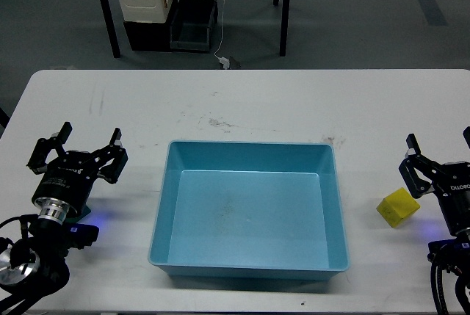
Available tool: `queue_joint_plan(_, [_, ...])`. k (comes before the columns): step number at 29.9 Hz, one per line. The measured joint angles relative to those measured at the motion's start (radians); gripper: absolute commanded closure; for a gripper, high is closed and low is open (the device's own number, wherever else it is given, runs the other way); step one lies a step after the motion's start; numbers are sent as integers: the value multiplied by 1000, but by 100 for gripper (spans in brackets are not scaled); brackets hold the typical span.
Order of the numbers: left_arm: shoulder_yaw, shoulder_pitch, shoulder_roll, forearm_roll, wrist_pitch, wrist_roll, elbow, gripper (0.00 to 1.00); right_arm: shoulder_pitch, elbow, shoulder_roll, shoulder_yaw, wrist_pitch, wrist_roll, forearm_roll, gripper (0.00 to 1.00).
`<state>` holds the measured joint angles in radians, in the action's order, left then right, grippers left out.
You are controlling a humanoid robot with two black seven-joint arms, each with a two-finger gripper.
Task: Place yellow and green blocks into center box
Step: 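Raise the right gripper away from the table and reposition it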
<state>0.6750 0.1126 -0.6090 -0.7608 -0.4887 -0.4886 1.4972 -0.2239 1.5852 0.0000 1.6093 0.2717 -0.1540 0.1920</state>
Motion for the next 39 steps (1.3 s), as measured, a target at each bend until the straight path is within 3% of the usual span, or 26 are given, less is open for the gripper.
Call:
queue_joint_plan(15, [1, -5, 0, 0, 0, 0, -2, 0, 9, -23, 0, 25, 55, 6, -15, 0])
queue_joint_plan(21, [2, -6, 0, -1, 0, 0, -6, 0, 106, -80, -15, 50, 80, 5, -226, 0])
queue_joint_plan(33, [3, -7, 2, -5, 0, 0, -11, 0, 451, -186, -327, 47, 69, 10, -921, 2])
queue_joint_plan(39, [3, -7, 3, -7, 0, 0, -11, 0, 597, -199, -465, -146, -108, 10, -1153, 3])
